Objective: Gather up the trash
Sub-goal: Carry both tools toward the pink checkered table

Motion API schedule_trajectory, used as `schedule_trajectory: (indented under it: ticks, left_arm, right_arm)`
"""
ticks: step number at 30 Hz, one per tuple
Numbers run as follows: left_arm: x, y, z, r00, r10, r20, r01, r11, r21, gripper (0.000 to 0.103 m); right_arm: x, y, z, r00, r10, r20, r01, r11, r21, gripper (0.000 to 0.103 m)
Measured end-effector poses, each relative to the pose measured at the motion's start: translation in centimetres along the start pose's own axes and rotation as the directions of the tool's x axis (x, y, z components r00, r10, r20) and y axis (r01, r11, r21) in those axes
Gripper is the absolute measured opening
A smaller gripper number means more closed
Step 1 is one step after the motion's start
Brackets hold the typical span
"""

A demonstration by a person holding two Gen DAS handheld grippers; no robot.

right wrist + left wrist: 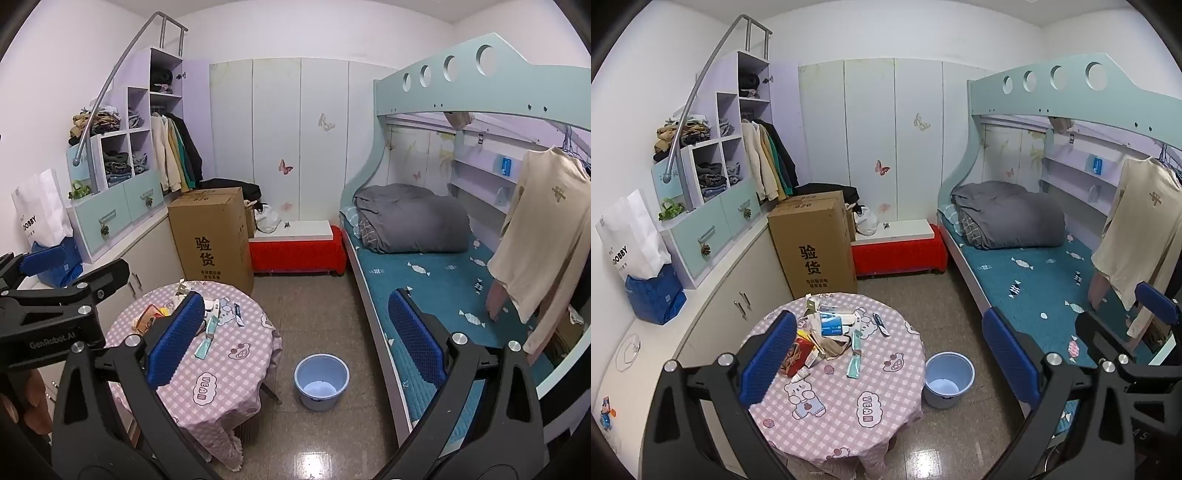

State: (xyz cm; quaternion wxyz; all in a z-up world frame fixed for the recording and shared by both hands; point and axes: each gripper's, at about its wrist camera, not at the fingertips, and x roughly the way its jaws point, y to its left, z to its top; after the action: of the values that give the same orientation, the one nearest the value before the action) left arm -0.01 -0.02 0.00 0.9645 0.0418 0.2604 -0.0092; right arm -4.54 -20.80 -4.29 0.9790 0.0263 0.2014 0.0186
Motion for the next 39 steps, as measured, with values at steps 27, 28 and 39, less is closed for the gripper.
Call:
schedule_trajectory:
  ticks: [27,28,39]
  left_arm:
    - [3.4,0.6,1.0,1.0,0.009,-0.021,-0.009,1.0,-0.015,0.099]
    - [3.4,0.5,1.1,1.0,0.009,-0.019,-0.009,1.0,-0.015,0.099]
    - [4.2,0.4,2.0,1.0,-0.004,-0.018,0.003,1.0,-0.02,0.099]
  right_arm:
    - [3.7,-0.4,1.3,0.999,0.03,-0.037,-0.031,0.999,-0.018,0.097]
    - [3.8,-0.3,1.3,0.999,0.029,-0.037,-0.029,0.999,-0.019,0.097]
    - [4.6,-0.2,2.0,0.999,0.02,-0.036,-0.021,1.0,-0.021,0.097]
